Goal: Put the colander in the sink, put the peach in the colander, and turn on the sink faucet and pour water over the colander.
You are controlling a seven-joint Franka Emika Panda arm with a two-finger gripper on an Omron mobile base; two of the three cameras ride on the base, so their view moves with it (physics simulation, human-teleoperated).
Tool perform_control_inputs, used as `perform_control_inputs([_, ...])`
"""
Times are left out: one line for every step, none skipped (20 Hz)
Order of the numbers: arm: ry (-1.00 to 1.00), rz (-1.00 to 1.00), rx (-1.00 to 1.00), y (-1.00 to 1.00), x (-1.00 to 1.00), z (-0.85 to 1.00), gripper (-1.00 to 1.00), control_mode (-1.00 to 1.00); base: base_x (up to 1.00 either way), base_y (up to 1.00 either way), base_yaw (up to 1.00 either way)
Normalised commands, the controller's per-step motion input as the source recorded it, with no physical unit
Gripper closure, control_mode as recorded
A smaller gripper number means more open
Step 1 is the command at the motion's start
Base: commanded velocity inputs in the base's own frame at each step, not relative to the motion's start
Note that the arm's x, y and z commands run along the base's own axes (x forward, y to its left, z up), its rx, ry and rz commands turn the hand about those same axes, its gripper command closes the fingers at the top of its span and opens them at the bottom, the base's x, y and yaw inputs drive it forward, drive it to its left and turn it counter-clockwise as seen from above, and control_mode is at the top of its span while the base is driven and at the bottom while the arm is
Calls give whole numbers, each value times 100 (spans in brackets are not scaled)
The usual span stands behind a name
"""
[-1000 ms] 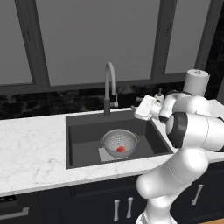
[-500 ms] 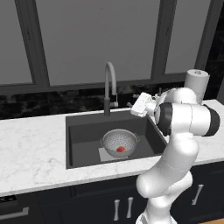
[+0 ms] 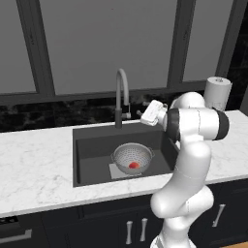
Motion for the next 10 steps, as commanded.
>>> perform_control_inputs([0,0,0,20,26,-24,-100,-100,0,0,0])
perform_control_inputs([0,0,0,19,26,-26,-100,-100,0,0,0])
perform_control_inputs([1,0,0,19,25,-26,-100,-100,0,0,0])
perform_control_inputs([4,0,0,21,26,-28,-100,-100,0,0,0])
perform_control_inputs([4,0,0,20,29,-29,-100,-100,0,0,0])
perform_control_inputs([5,0,0,12,32,-26,-100,-100,0,0,0])
perform_control_inputs([7,0,0,2,40,-22,-100,-100,0,0,0])
perform_control_inputs([8,0,0,0,42,-15,-100,-100,0,0,0])
perform_control_inputs([9,0,0,0,44,-9,-100,-100,0,0,0])
perform_control_inputs([9,0,0,0,44,-5,-100,-100,0,0,0])
